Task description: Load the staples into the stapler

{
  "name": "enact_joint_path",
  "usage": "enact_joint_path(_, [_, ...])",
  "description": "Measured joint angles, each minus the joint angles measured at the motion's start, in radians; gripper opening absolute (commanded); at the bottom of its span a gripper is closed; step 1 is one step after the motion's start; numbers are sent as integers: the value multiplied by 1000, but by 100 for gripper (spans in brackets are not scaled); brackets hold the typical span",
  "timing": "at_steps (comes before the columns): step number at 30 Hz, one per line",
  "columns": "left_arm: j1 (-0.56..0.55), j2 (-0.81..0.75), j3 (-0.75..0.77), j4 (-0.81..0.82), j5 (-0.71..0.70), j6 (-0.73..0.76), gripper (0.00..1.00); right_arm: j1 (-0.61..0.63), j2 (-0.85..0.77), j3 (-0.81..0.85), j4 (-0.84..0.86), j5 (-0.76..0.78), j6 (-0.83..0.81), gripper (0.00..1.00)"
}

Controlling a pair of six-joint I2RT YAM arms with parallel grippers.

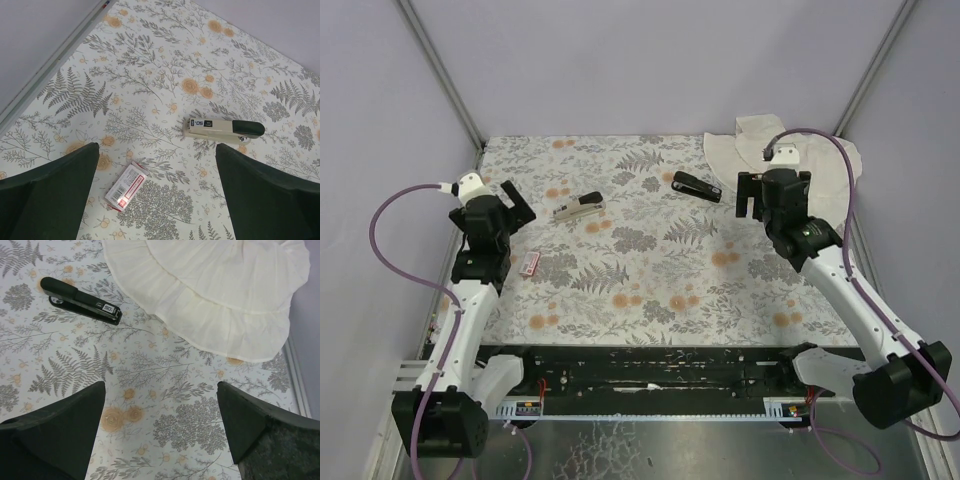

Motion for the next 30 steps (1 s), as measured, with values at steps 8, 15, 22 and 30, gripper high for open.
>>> enact_joint_path(8, [0, 83, 27, -20, 64, -14, 100, 0, -73, -64, -48, -126, 102, 99])
enact_joint_path(15, [0, 237, 93, -79, 121, -35, 100, 0, -291, -215, -21, -263, 184, 99])
enact_joint_path(22, [0, 328, 80, -150, 219, -111, 100, 0, -379, -287, -2, -405, 276, 99])
enact_joint_path(30, [14, 311, 34, -201, 175, -137, 100, 0, -367, -421, 23, -628, 372, 99])
